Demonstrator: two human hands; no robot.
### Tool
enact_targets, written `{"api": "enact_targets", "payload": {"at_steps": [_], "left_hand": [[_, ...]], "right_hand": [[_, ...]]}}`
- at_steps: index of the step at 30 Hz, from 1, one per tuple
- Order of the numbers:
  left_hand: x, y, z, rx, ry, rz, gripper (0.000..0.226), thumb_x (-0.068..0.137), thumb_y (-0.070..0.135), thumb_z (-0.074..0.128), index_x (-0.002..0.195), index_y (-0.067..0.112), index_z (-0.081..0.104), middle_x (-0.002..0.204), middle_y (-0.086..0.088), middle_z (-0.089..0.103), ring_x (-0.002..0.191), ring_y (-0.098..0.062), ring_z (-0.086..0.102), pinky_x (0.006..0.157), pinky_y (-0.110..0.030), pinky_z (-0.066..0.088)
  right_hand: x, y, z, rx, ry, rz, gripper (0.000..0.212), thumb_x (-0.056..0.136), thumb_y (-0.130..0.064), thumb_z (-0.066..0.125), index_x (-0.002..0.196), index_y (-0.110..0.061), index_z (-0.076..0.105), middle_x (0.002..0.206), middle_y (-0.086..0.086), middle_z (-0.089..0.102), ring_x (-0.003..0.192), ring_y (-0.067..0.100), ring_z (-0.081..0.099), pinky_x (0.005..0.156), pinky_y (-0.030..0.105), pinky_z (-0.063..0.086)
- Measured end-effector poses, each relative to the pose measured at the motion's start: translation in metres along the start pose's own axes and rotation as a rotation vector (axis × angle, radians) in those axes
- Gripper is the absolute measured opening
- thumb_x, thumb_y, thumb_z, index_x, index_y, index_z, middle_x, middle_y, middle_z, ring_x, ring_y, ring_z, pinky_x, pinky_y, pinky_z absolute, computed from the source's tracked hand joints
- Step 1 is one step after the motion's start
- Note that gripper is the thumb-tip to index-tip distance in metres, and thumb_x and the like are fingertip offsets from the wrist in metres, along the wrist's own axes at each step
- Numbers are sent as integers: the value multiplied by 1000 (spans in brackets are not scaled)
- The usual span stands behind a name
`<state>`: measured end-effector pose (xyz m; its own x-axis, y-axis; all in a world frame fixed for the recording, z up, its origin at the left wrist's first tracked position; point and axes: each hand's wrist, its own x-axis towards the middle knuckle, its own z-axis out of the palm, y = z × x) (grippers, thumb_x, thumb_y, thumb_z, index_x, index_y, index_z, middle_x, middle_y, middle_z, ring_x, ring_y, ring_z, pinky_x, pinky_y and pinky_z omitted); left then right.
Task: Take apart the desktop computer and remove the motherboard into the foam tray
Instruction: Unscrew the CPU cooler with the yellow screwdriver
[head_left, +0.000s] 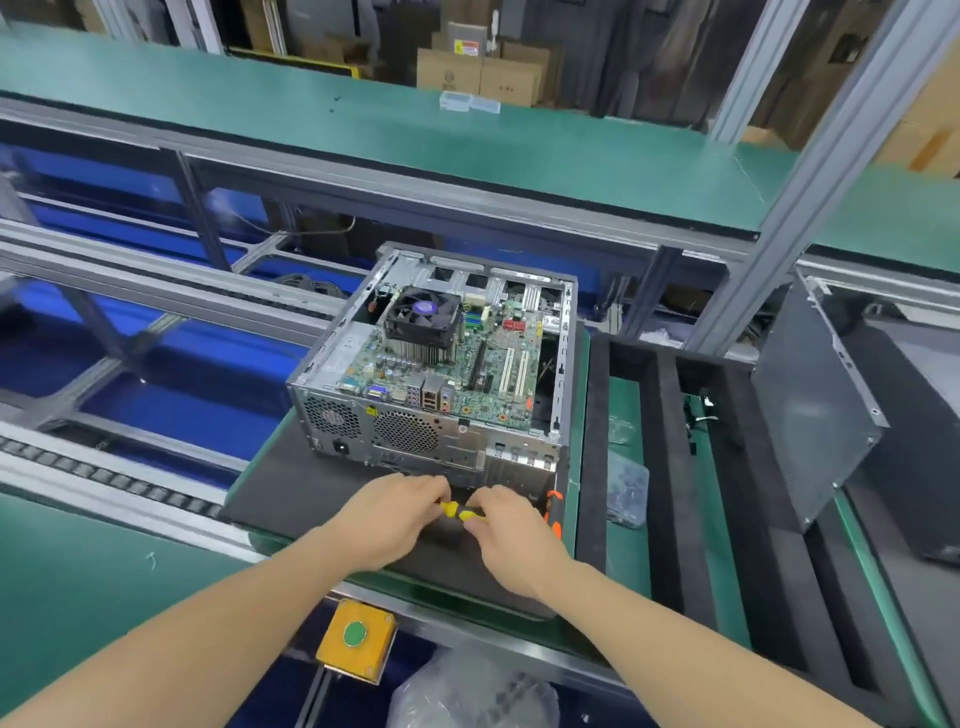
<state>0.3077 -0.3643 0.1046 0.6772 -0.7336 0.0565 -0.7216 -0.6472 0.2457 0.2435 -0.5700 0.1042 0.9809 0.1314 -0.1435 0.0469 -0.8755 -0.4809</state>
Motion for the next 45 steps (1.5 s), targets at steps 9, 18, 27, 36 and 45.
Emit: {"api": "enact_targets", "payload": {"at_steps": [9, 18, 27, 36, 45], "left_hand": [[-9, -2, -132, 33, 264, 73, 14, 107, 22, 48, 105, 12, 58, 88, 6, 54, 80, -11, 47, 71, -29, 35], [85, 12, -192, -227, 470, -15, 11, 102, 27, 62, 98, 19, 69, 80, 12, 62, 73, -6, 55, 64, -20, 37], [173, -71, -193, 223, -58, 30, 94, 73, 87, 49, 149, 34, 41, 144, 2, 47, 134, -23, 44, 114, -48, 31], [200, -101, -167, -188, -163, 104, 36, 80, 59, 46, 105, 39, 63, 85, 7, 67, 83, -18, 62, 67, -36, 47], [198, -103, -161, -148, -63, 114, 32, 78, 61, 46, 96, 37, 58, 65, 9, 55, 66, -9, 55, 55, -31, 30]], "right_hand": [[8, -72, -95, 690, 221, -148, 7, 96, -37, 68, 98, -32, 64, 78, -9, 72, 56, 5, 57, 57, 25, 47], [60, -97, -188, 1104, 568, -87, 26, 99, -32, 71, 102, -6, 70, 76, -3, 63, 63, 12, 59, 63, 39, 54], [121, -91, -230, 354, 796, -30, 27, 105, -44, 56, 102, -17, 53, 79, 1, 70, 67, 18, 64, 63, 43, 53], [167, -96, -220, 225, 738, -52, 22, 107, -36, 54, 107, -15, 48, 81, 5, 67, 67, 22, 61, 63, 46, 50], [173, -92, -214, 212, 670, -68, 22, 107, -37, 53, 107, -16, 48, 83, 4, 66, 72, 21, 61, 64, 42, 48]]}}
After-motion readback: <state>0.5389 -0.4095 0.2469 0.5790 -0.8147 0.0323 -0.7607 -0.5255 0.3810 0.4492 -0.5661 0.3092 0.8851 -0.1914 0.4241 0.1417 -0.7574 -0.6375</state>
